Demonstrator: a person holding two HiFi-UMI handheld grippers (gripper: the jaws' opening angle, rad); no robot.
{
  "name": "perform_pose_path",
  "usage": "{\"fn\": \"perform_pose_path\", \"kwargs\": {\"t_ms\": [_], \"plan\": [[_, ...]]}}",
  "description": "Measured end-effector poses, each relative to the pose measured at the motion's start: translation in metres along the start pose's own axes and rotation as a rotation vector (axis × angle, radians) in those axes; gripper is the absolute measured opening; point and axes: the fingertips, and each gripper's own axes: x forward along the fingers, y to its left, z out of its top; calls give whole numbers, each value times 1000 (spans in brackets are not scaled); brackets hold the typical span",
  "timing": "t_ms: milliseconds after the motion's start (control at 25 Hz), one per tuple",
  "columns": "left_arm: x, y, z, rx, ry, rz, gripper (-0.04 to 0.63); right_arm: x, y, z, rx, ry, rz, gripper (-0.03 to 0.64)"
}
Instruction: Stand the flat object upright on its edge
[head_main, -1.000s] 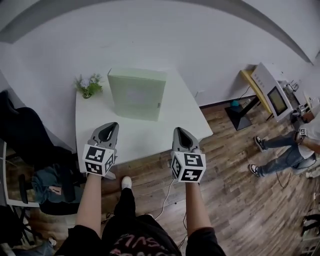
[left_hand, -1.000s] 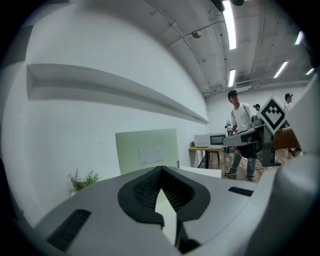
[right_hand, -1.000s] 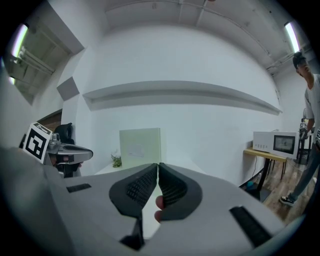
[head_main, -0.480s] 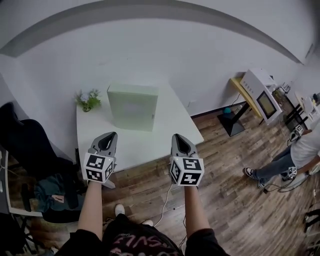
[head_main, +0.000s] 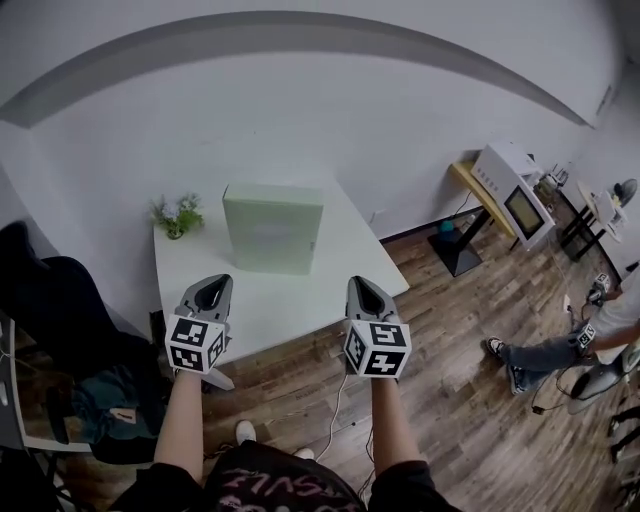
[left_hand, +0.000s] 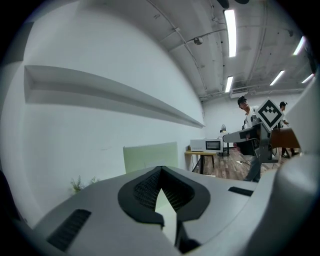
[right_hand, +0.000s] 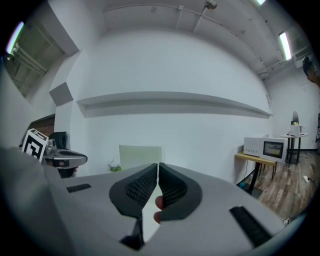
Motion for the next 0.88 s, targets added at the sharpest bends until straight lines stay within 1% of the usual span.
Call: {"fn": "perform_pose_path", "kwargs": {"t_ms": [160, 280, 880], "plan": [[-7, 8, 0, 5, -1, -2, 14, -2, 7, 0, 13, 3, -17, 29], [-15, 12, 3, -3, -17, -4, 14, -5, 13, -1, 14, 5, -23, 29], [-37, 13, 16, 5, -34, 7, 15, -20, 29, -6, 3, 3, -22, 28]]}}
